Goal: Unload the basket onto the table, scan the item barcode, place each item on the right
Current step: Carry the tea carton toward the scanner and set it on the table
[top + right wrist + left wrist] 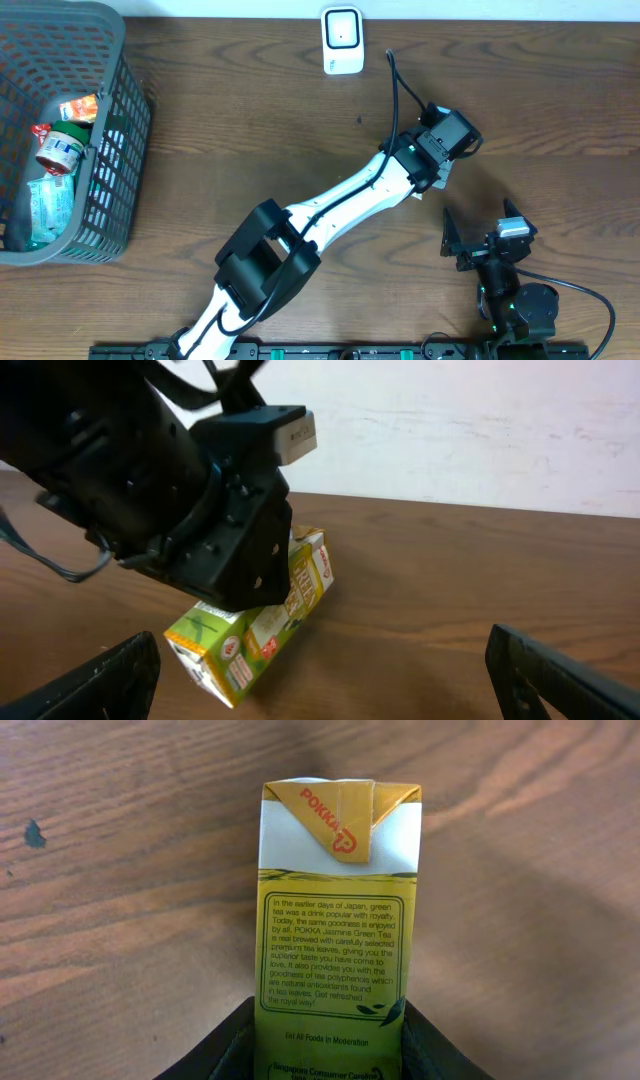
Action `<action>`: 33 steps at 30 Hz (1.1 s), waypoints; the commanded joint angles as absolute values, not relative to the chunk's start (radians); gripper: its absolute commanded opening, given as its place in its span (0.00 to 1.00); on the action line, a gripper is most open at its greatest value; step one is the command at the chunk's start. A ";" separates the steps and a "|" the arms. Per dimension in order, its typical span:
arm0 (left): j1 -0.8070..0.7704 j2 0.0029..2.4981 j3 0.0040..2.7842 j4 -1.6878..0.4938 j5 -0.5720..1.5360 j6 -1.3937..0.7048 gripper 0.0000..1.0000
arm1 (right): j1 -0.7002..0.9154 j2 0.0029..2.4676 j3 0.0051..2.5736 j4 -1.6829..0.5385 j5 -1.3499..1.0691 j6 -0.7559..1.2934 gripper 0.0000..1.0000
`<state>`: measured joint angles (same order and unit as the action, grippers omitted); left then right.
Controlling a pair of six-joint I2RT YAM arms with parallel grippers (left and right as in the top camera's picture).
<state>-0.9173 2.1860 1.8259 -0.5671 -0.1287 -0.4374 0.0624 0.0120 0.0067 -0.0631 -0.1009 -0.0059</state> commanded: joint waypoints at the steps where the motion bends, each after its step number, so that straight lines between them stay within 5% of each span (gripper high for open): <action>1: -0.915 2.224 1.847 -0.547 -0.172 -0.473 0.39 | 0.067 0.007 0.006 -0.067 -0.102 0.010 0.99; 10: -0.916 2.255 1.846 -0.532 -0.121 -0.477 0.46 | 0.067 0.007 0.006 -0.067 -0.102 0.010 0.99; 16: -0.916 2.255 1.845 -0.540 -0.108 -0.466 0.82 | 0.067 0.007 0.006 -0.067 -0.102 0.010 0.99; 26: -0.873 2.061 1.848 -0.567 -0.124 -0.357 0.88 | 0.067 0.007 0.006 -0.067 -0.102 0.010 0.99; 33: -0.713 1.800 1.848 -0.809 -0.124 -0.282 0.87 | 0.067 0.007 0.006 -0.067 -0.102 0.010 0.99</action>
<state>-0.7925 1.9068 1.8290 -0.7414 -0.1108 -0.3428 0.0624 0.0120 0.0063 -0.0631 -0.1009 -0.0059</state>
